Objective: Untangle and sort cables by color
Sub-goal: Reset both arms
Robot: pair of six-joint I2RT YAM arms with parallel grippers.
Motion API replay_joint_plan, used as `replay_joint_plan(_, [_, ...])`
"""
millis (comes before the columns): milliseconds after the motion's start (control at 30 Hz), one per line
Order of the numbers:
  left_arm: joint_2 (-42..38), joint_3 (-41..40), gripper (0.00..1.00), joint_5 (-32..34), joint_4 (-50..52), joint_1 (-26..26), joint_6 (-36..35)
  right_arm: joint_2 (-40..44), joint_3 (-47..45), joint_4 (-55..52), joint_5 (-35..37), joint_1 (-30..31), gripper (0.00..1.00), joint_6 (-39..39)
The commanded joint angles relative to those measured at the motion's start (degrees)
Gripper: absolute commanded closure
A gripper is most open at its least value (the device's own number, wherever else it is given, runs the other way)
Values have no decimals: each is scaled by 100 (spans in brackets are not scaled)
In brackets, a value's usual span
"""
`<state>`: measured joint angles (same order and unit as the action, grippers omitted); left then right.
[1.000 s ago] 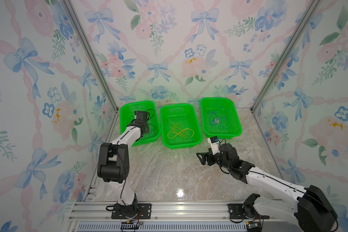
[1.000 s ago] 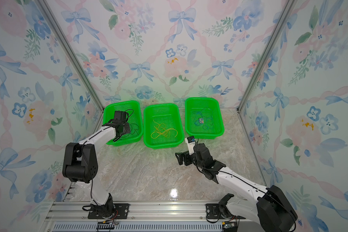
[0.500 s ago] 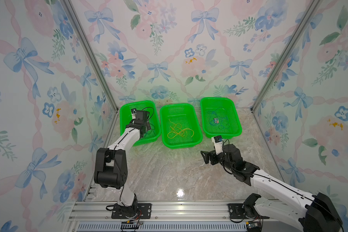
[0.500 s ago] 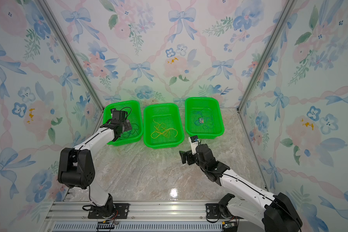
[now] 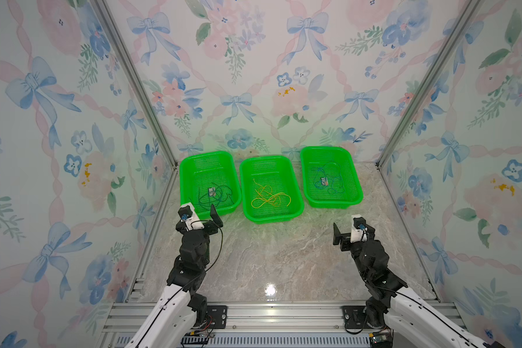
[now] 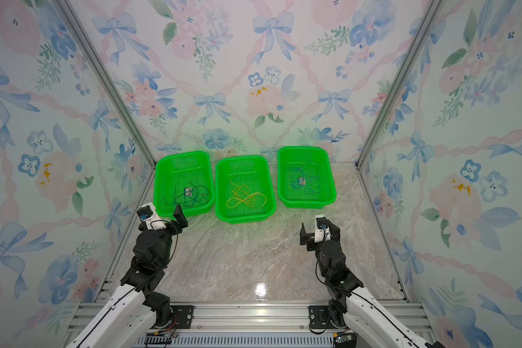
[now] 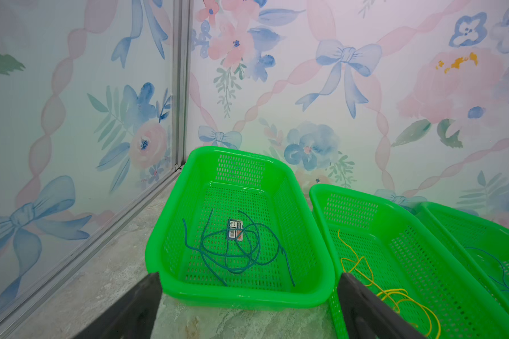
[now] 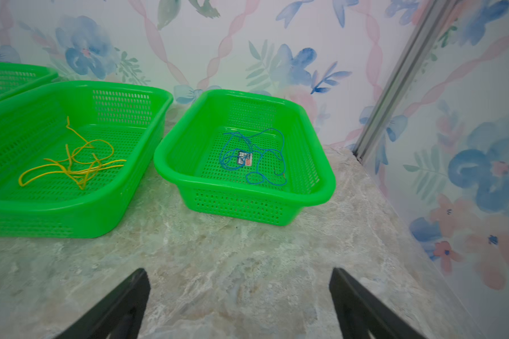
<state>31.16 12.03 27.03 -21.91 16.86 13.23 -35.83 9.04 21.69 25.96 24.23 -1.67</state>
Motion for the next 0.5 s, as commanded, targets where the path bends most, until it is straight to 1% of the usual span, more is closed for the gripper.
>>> replay_joint_plan(0, [-242, -723, 2, -796, -1274, 8, -1902, -75, -138, 660, 210, -645, 1, 298])
replay_joint_plan(33, [-215, -927, 2, -931, -1468, 9, -2357, -197, -198, 837, 152, -849, 1, 359])
replay_joint_plan(67, [-138, -1107, 2, -926, -1754, 10, -2560, -330, -256, 994, 103, -1011, 1, 364])
replay_joint_plan(100, [14, -1281, 2, -783, -2131, 3, -2570, -528, -319, 1223, 41, -1166, 1, 328])
replay_joint_plan(133, [219, -1412, 2, -713, -2435, -63, -2426, -748, -364, 1424, -37, -1277, 1, 271])
replay_joint_plan(167, [458, -1464, 2, -837, -2628, -189, -2321, -952, -389, 1579, -79, -1342, 1, 202])
replay_joint_plan(233, [1085, -1411, 2, -1513, -2911, -692, -2002, -1555, -444, 2170, -173, -1443, 1, 99])
replay_joint_plan(300, [1794, -1334, 2, -2078, -3429, -1100, -1812, -2269, -482, 2941, -337, -1497, 1, 60])
replay_joint_plan(367, [2520, -1137, 2, -2300, -3772, -1280, -1714, -3042, -494, 3928, -560, -1541, 1, 71])
replay_joint_plan(433, [3192, -892, 2, -2388, -3982, -1347, -1662, -3959, -484, 5107, -635, -1599, 1, 167])
replay_joint_plan(467, [3468, -835, 2, -2447, -4196, -1359, -1645, -4401, -461, 5600, -732, -1638, 1, 82])
